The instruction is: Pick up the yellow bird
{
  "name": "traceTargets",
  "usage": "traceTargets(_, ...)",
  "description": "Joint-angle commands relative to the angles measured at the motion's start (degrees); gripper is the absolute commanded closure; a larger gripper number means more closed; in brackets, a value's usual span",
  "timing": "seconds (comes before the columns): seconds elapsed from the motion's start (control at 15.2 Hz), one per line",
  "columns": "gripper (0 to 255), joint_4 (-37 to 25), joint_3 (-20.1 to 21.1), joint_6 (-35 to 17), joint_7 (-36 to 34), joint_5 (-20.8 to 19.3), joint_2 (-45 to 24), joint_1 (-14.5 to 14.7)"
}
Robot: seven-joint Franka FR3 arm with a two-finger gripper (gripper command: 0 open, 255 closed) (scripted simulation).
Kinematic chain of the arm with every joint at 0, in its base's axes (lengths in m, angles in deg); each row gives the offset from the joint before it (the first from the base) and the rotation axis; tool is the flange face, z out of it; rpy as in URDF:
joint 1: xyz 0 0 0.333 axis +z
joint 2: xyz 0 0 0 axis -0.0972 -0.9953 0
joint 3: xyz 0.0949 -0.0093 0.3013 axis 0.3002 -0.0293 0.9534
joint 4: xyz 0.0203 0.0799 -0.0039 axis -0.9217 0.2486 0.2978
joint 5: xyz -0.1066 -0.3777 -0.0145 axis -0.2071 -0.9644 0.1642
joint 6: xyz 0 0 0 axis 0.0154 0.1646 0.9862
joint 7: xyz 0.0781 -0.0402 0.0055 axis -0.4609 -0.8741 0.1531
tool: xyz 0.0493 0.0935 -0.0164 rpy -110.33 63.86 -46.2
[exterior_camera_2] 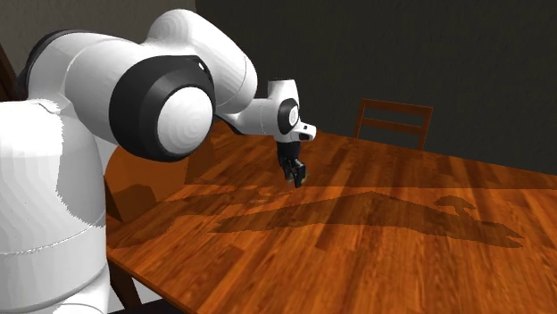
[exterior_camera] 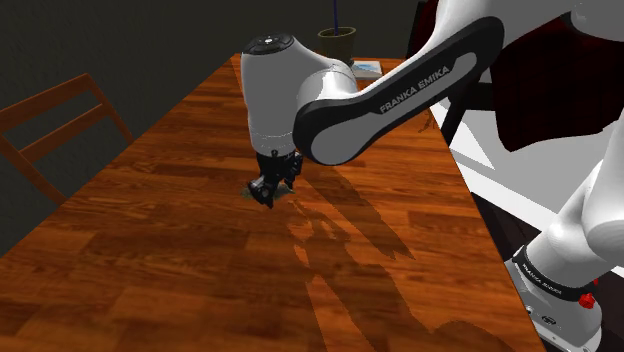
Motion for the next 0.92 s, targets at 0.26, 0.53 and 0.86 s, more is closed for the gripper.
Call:
traceTargets(0.26, 255, -2.23, 0.7, 3.74, 1.6, 1.98, 2.01, -0.49)
traceTargets(0.53, 255, -3.94, 1.05, 6.35, 2.56, 3.15, 3.23, -0.74)
traceTargets(0.86, 255, -5.45, 1.28, 8.46, 3.23, 3.95, 4.05, -0.87)
